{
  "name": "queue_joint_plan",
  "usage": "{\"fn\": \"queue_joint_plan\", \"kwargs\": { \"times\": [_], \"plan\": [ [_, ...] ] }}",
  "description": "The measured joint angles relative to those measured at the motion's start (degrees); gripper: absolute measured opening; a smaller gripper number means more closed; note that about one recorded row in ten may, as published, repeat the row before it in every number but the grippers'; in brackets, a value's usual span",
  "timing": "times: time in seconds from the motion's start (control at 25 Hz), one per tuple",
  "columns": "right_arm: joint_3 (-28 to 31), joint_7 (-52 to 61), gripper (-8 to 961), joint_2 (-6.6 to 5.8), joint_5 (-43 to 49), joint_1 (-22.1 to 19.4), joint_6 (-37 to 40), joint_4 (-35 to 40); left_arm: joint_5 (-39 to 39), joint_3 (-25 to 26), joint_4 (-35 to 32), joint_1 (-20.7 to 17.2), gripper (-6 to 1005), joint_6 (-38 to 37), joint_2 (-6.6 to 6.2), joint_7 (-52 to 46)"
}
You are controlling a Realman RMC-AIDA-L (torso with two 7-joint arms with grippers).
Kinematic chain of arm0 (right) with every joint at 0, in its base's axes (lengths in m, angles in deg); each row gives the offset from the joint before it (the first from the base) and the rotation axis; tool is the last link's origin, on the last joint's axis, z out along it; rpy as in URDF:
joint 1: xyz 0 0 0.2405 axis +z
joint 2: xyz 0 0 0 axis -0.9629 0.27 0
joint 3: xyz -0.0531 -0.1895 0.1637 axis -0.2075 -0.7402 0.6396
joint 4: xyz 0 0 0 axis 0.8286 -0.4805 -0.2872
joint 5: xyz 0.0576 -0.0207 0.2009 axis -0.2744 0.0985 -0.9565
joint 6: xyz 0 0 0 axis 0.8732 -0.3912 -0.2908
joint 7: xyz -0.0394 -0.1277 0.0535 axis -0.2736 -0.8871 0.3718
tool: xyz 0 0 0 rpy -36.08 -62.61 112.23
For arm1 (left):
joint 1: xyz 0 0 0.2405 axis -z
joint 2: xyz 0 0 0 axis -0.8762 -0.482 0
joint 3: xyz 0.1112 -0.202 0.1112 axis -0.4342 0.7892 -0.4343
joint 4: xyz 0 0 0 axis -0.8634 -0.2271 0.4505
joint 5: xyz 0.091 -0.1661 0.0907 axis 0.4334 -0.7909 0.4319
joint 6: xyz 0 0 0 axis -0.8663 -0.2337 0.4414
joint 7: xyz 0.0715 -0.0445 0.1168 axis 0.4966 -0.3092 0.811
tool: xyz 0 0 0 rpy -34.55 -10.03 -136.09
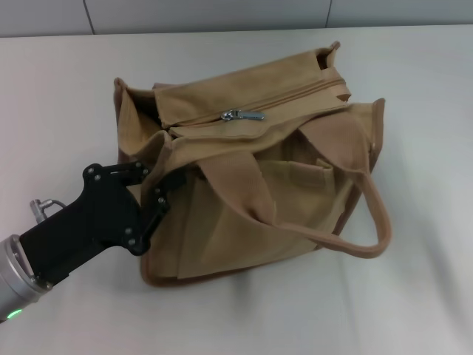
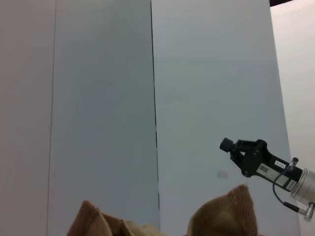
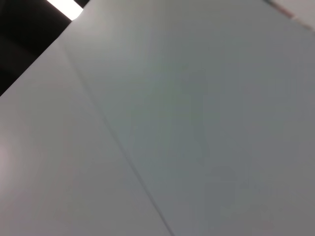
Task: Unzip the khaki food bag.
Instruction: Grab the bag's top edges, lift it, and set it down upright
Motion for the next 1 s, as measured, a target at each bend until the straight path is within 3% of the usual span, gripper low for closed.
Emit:
{"fn": "queue_joint_plan", "kwargs": {
  "times": [0.24,0.48,0.64,1.0],
  "plan": [
    [1.5,0.9,23,0.02,-0.1,0.2,0.2,-0.8,0.0,-0.1,-0.1,0.7,87,-0.2,-0.07,0.0],
    [1.5,0.1,6,-0.04,-0.2,0.3,0.6,-0.8,0.1,-0.1,-0.6,1.3,87,-0.4,-0.17,-0.1],
    [1.2,-6.4,15,-0.09,0.2,0.3,4.2,-0.8,0.1,-0.2,-3.7,1.7,87,-1.3,-0.16,-0.5],
    [0.9,-13.3,34,-0.36,2.7,-1.1,8.6,0.2,0.2,-0.5,-10.0,7.5,87,-1.9,-0.35,-2.8]
  ]
}}
